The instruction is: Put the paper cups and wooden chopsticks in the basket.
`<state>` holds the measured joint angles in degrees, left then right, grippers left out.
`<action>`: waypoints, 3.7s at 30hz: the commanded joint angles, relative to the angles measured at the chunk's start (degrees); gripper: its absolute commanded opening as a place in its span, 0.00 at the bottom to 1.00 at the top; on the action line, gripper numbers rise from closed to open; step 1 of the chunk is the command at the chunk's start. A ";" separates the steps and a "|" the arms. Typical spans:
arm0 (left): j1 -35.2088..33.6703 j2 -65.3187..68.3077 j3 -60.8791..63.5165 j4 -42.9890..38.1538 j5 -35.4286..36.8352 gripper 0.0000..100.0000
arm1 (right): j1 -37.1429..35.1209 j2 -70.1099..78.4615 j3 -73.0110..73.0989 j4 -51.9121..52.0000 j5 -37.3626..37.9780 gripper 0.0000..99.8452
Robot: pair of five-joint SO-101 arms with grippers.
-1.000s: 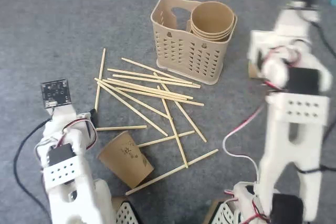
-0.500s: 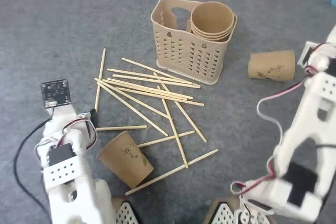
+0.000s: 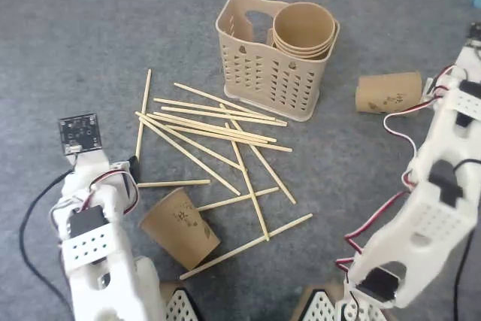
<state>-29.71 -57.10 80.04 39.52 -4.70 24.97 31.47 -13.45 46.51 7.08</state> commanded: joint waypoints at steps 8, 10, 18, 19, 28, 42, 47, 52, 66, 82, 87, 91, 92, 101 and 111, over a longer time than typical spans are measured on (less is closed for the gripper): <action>1.76 -0.88 0.13 -2.81 -0.70 0.25 | -7.16 4.35 -17.76 15.52 0.62 0.01; 1.76 -0.88 0.13 -2.81 -0.70 0.25 | -8.40 2.95 -18.55 17.27 -0.35 0.01; 1.76 -0.88 0.13 -2.81 -0.70 0.25 | -14.99 -1.10 -18.73 21.14 -2.29 0.01; 1.76 -0.88 0.13 -2.81 -0.70 0.25 | -15.34 -1.45 -18.73 21.14 -3.25 0.01; 1.76 -0.88 0.22 -2.81 -0.70 0.25 | -18.59 -2.15 -18.73 20.79 -5.10 0.13; 1.58 -0.88 0.22 -2.81 -0.70 0.25 | -22.64 -3.65 -20.22 8.40 -5.10 0.13; 1.76 -0.88 0.31 -2.81 -0.70 0.25 | -21.49 -8.84 -25.05 11.82 -4.92 0.13; 1.76 -0.88 0.31 -2.90 -0.70 0.25 | -16.31 -14.64 -29.10 17.10 -5.10 0.13; 1.67 -0.88 0.31 -2.90 -0.70 0.25 | -16.31 -2.86 -29.27 18.51 -16.09 0.17; 1.85 -0.88 0.40 -4.31 -0.70 0.25 | -18.42 0.48 -29.98 16.84 -27.69 0.25; 1.85 -0.88 0.40 -4.48 -0.70 0.25 | -20.70 -1.98 -30.15 19.82 -27.96 0.25; 1.85 -0.88 0.40 -4.48 -0.70 0.25 | -22.20 -0.75 -30.07 20.97 -27.96 0.25; 1.85 -0.88 0.40 -4.48 -0.70 0.25 | -22.29 -0.31 -30.07 20.79 -27.96 0.25; 1.85 -0.88 0.40 -4.48 -0.70 0.25 | -21.85 8.13 -30.15 19.74 -25.67 0.14; 1.76 -0.88 0.40 -4.40 -0.70 0.25 | -20.44 3.03 -30.24 25.71 -18.20 0.01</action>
<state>-28.31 -57.10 80.57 36.53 -4.70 3.43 42.64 -40.62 68.22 -13.05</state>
